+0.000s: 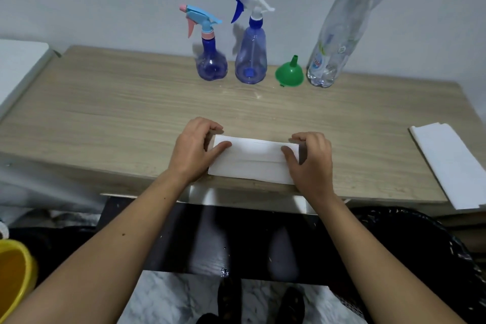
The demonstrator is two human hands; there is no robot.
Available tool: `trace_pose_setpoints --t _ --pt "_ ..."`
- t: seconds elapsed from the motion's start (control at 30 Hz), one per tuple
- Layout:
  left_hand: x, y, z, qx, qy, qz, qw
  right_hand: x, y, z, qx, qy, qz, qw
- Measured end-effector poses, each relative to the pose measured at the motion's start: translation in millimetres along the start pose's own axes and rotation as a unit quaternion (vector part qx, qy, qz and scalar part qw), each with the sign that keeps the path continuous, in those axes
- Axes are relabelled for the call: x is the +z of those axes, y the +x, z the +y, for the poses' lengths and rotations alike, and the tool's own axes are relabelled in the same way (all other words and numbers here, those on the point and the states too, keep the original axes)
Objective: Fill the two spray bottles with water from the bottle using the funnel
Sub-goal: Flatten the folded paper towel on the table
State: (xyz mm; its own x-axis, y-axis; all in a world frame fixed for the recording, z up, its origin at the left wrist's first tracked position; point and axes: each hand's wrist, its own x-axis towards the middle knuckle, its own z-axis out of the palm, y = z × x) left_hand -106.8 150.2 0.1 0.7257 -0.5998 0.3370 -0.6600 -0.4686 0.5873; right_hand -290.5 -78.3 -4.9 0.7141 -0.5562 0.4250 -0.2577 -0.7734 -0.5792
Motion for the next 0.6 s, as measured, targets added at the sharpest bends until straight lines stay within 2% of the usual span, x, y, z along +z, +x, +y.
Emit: trace_pose_setpoints --t 0.13,0.2,0.27,0.33,0.47,0.6 --pt "6 -8 2 0.117 0.034 -0.049 0.991 -4 -11 -8 -0.071 0.004 -0.031 0.997" --pt "11 -15 9 0.154 0.042 -0.115 0.980 2 -21 -9 -0.126 -0.026 -0.088 0.988" --pt "15 -23 15 0.184 0.106 -0.169 0.963 8 -28 -7 -0.165 -0.082 -0.160 0.970" --pt "18 -29 14 0.209 0.176 -0.197 0.942 10 -29 -5 -0.166 -0.129 -0.223 0.952" --pt "17 -36 4 0.224 0.221 -0.195 0.929 8 -30 -10 -0.174 -0.194 -0.271 0.927" --pt "10 -37 -3 0.214 0.224 -0.189 0.932 12 -30 -21 -0.162 -0.193 -0.289 0.924"
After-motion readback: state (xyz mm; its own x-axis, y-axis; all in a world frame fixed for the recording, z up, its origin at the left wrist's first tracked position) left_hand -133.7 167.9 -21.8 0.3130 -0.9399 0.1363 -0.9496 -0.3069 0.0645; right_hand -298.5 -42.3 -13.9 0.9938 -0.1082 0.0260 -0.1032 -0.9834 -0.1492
